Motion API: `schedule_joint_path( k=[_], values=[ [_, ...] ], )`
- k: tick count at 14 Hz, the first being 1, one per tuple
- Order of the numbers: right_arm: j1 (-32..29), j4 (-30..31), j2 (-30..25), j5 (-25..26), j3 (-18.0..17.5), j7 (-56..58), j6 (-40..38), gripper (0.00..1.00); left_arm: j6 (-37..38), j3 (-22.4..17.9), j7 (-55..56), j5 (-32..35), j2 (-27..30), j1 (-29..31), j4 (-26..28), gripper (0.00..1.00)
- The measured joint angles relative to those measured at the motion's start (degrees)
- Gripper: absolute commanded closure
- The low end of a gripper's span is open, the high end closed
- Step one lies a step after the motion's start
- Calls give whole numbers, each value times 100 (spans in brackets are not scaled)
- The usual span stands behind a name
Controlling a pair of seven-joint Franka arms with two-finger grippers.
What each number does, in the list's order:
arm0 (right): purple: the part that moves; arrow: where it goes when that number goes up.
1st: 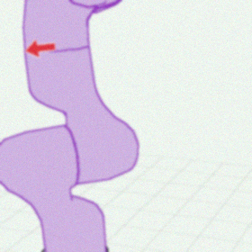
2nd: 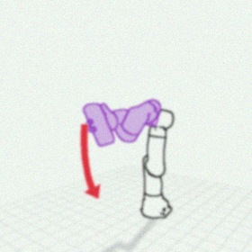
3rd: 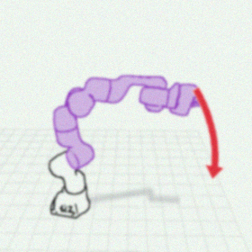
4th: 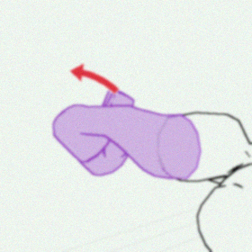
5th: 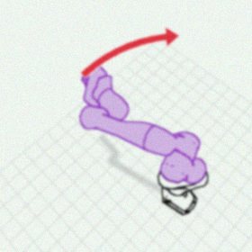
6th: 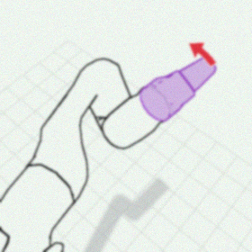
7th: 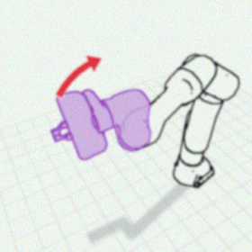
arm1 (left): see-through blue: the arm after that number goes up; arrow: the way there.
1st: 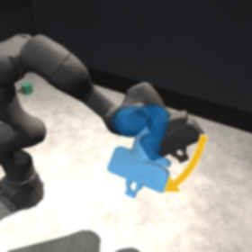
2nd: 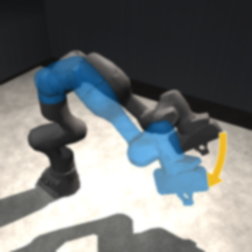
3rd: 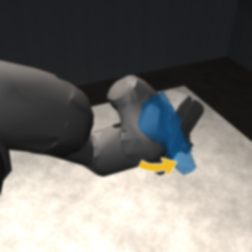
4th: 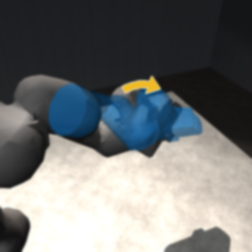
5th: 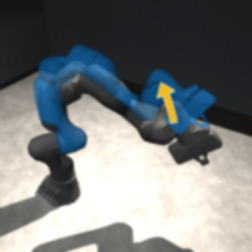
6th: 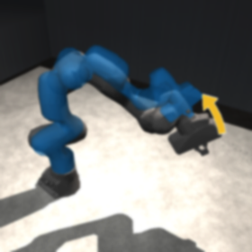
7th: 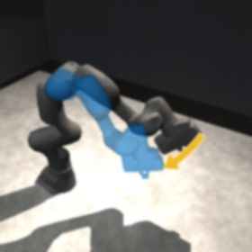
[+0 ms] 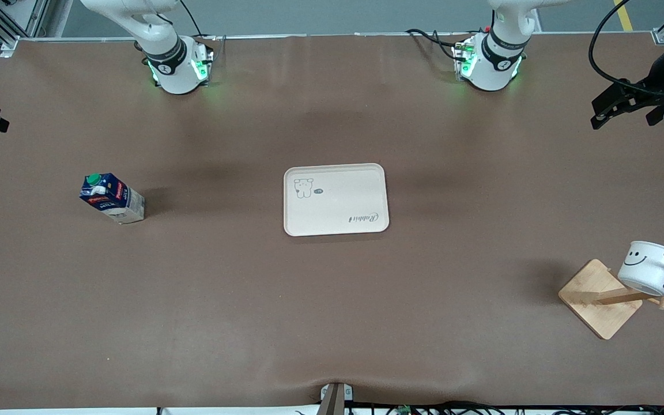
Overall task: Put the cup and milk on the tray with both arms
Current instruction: 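Reach the left gripper toward the white mug on the wooden stand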
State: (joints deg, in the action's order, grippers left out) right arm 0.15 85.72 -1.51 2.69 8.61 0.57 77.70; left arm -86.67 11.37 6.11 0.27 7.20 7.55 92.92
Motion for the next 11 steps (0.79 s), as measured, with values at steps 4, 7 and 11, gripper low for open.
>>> schedule_joint_path(
  k=[4, 7, 11],
  values=[
    [0, 0, 1, 0, 0, 0, 0, 0, 5, -20, -8, 0, 0, 3, 0, 0],
    [0, 0, 2, 0, 0, 0, 0, 0, 5, -38, -9, 0, -21, 56, -30, 0],
    [0, 0, 5, 0, 0, 0, -2, 0, 3, -125, -27, 0, -225, 314, -212, 0]
  ],
)
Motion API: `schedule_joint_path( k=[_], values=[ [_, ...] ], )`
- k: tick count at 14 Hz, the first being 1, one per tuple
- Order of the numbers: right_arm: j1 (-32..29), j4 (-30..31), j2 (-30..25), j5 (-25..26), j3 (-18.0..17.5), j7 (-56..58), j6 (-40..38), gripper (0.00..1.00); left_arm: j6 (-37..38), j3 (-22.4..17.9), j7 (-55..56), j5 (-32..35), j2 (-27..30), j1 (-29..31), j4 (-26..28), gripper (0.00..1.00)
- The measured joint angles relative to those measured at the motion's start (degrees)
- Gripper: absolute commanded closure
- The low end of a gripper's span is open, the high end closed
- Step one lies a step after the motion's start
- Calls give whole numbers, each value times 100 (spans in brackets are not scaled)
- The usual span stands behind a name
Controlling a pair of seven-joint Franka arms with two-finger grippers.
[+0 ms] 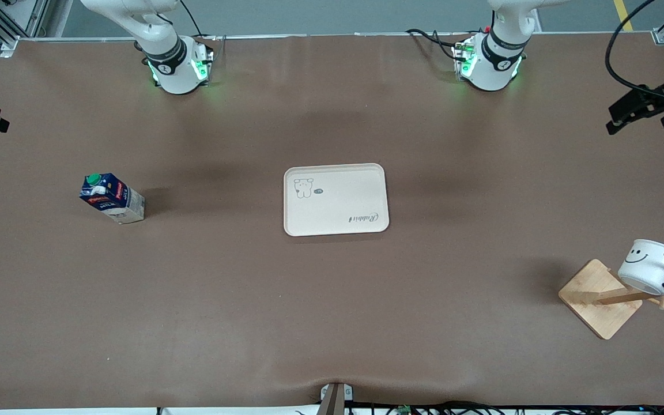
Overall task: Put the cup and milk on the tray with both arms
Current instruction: 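Reach the left gripper toward the white mug on the wooden stand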
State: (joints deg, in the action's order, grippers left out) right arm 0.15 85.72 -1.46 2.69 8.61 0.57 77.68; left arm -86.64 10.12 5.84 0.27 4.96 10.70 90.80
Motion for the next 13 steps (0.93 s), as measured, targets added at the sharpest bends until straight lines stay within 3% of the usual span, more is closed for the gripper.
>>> schedule_joint_path(
  k=[4, 9, 13],
  values=[
    [-3, 0, 3, 0, 4, 0, -5, 0, -718, -28, -165, 0, -150, 659, 238, 0],
    [-3, 0, 5, 0, 6, 0, -8, 0, -2713, -32, -694, -131, -301, 1124, 1451, 0],
    [-3, 0, 5, 0, 6, 0, -8, 0, -3763, -31, -704, -457, -440, 1228, 2065, 0]
  ],
)
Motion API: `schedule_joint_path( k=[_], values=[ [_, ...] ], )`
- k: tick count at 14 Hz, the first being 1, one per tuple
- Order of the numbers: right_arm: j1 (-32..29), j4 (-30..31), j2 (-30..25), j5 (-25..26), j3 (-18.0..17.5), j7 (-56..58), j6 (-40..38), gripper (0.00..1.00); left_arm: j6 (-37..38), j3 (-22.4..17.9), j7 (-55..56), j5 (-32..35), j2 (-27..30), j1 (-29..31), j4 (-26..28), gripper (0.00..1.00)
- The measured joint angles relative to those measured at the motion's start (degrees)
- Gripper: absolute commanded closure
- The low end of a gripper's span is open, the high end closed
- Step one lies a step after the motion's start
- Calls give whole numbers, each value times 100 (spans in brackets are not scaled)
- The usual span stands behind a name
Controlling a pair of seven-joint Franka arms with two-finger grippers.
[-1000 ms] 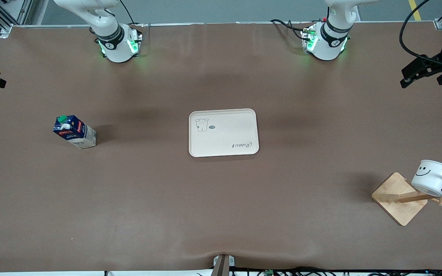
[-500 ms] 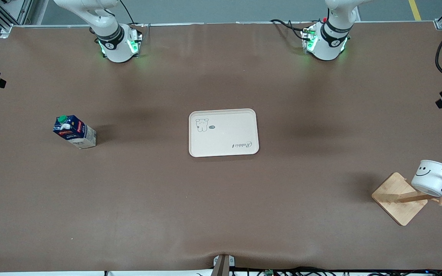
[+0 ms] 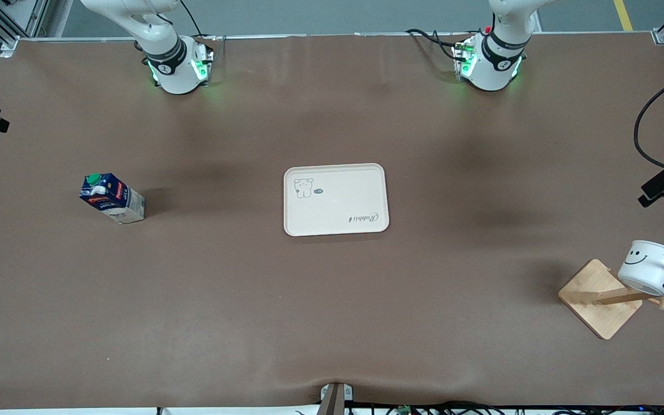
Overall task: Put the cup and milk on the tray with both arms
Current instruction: 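Reach the left gripper toward the white mug on the wooden stand, then grasp the mug with the left gripper while the right gripper grasps the milk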
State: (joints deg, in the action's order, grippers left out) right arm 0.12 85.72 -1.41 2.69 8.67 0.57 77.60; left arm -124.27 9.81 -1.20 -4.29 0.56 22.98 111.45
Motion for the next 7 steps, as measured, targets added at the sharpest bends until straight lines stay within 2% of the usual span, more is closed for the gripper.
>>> schedule_joint_path(
  k=[7],
  values=[
    [0, 1, 75, 0, -3, 1, 0, 0, -1436, 0, -630, -454, -736, 117, 189, 0]
  ],
)
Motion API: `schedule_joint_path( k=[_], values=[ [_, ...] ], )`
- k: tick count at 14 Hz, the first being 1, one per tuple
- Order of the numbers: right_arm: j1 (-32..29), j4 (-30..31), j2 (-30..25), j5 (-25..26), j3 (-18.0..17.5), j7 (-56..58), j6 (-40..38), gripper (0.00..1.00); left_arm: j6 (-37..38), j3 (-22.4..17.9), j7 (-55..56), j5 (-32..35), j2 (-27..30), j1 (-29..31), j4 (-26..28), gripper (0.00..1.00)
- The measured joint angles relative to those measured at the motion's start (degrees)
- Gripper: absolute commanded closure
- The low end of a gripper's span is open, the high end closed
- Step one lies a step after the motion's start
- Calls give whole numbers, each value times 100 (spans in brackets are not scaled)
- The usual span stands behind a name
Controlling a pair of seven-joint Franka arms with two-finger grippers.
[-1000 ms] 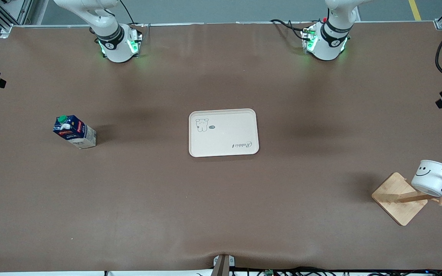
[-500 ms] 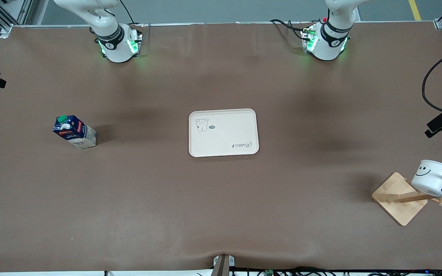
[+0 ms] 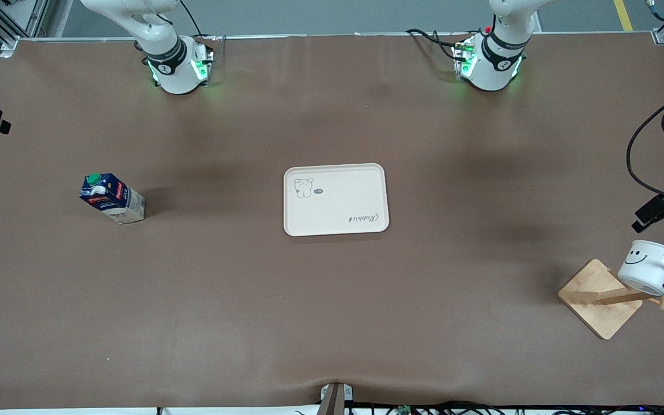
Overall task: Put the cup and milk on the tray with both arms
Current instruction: 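Grasp the mug with the left gripper while the right gripper grasps the milk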
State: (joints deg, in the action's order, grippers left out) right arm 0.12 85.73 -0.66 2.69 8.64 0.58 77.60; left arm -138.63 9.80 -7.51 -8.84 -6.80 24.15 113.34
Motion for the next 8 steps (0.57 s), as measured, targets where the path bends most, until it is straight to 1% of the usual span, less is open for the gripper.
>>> schedule_joint_path(
  k=[3, 7, 8],
  values=[
    [1, 0, 71, 0, -1, 0, 0, 0, -476, 53, -50, -231, -333, -14, -16, 1],
    [6, 0, 144, 0, -11, 0, 1, 0, -608, 159, -78, -244, -592, -46, -241, 33],
    [6, 0, 143, 0, -11, 0, 1, 0, -608, 184, -100, -244, -627, -59, -304, 37]
  ],
)
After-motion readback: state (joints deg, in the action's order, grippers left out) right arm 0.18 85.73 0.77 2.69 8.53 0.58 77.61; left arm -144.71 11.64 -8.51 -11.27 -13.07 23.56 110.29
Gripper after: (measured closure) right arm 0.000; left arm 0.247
